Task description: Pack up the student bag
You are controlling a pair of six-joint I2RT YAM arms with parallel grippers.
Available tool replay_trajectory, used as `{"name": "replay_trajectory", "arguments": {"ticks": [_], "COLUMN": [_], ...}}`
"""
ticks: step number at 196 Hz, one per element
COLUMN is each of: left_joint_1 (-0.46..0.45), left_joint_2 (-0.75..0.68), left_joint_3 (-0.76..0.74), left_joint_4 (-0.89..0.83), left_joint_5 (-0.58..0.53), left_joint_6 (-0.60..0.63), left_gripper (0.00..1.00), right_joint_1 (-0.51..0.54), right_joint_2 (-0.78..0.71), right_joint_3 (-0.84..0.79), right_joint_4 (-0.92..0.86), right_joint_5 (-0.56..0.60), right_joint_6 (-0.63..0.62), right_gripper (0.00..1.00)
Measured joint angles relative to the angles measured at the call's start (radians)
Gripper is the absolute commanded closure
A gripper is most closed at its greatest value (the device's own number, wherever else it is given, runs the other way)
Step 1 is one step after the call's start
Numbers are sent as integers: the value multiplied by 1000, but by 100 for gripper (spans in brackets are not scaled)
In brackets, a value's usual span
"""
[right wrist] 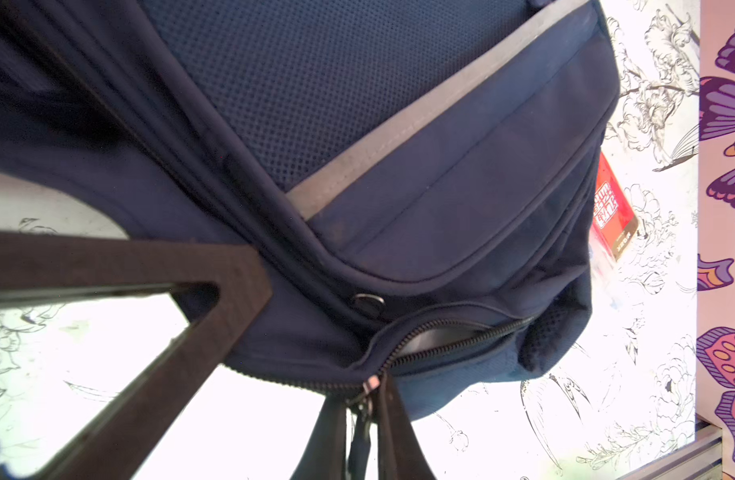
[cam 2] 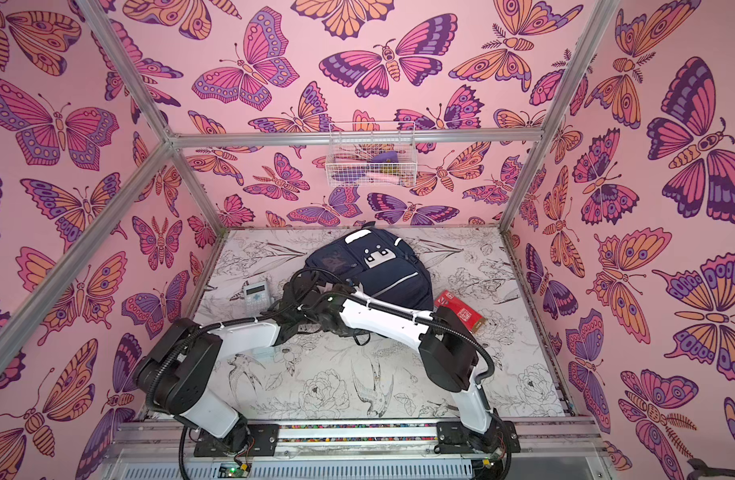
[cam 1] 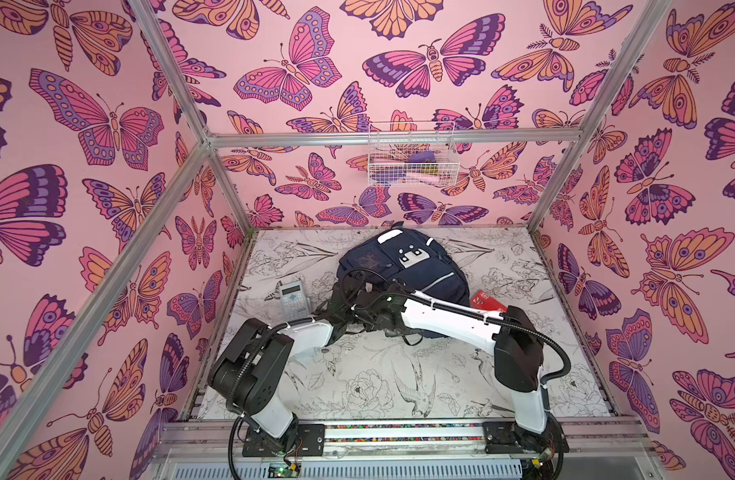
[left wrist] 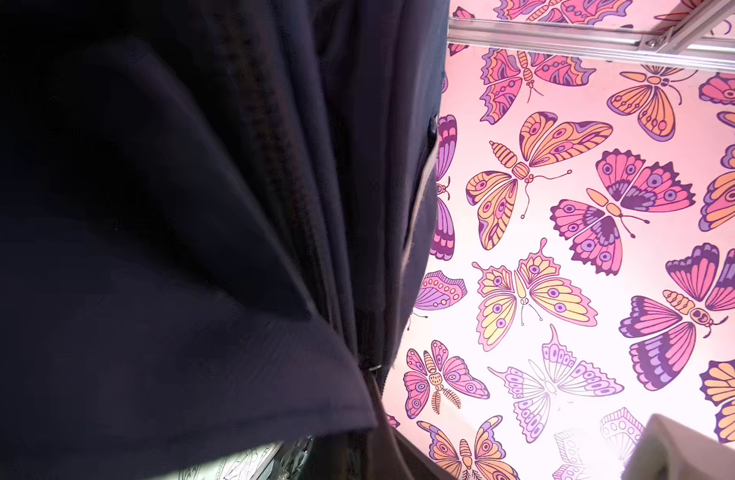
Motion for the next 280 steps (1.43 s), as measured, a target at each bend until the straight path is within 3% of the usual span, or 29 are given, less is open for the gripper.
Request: {"name": "replay_trajectory", "arguments": {"ticks": [71,126,157,183,235,280], "left_joint_1": [-7,-11,-12,-6,0,1], "left_joint_2": [0,0,0,0,0,1], "left_joint_3": [17,22,24,26,26,26], "left_joint_4": [-40,-80,-86,-109,-142,-145], "left_joint_5": [8,7,8,2,-8,-8], "left_joint_6": [67,105,119,130,145,145], "left_gripper": [100,100,100,100,100,100], "right_joint_1": [-21,-44,-52,-55,-77,-78], "right_joint_2": [-50,-85,-98,-111,-131,-184], "right_joint_3": [-39,-95,-100,-104,-128,-225], "right_joint_4": [30,88,94,56,6,101], "right_joint_5": [-63,-131,-150,-152,-144,-164], "right_joint_6": [0,-4,-4,-3,-2,-53], "right_gripper": [99,85,84,74,93,65]}}
